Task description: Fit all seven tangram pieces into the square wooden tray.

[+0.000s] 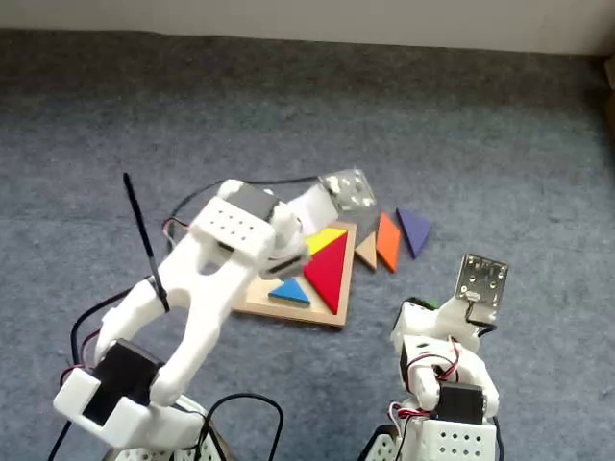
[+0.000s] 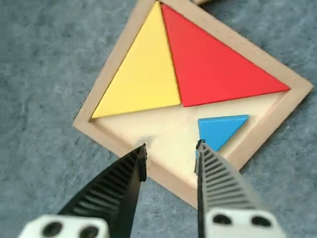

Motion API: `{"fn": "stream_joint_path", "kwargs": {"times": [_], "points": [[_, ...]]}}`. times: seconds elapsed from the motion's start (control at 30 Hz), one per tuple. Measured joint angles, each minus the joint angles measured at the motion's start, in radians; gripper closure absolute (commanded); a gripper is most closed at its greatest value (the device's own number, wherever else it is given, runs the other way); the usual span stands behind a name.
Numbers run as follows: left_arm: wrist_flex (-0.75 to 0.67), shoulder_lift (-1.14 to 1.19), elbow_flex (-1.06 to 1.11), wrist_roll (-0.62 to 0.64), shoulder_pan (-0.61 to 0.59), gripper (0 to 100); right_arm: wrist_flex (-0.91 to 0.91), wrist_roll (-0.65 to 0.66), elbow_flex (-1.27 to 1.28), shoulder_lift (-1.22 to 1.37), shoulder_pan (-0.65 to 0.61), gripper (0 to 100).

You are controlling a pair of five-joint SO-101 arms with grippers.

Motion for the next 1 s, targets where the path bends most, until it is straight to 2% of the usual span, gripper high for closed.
{"fn": "stream_joint_path", "kwargs": {"times": [0.1,0.27,0.53,0.7,0.83,1.0], "points": [[0.002,0.000,0.000,0.003,-0.040,86,0.000,0.000,0.000,0.000,0.000,97.6],[-0.011,0.000,0.077,0.000,-0.040,86,0.000,0.000,0.000,0.000,0.000,97.6],[-0.218,0.000,0.282,0.002,-0.034,86,0.000,0.000,0.000,0.000,0.000,97.6],[-0.241,0.000,0.305,0.005,0.063,86,0.000,0.000,0.000,0.000,0.000,97.6],[-0.245,0.000,0.307,0.078,0.146,86,0.000,0.000,0.000,0.000,0.000,97.6],[-0.249,-0.002,0.307,0.104,0.187,86,0.000,0.000,0.000,0.000,0.000,97.6]]}}
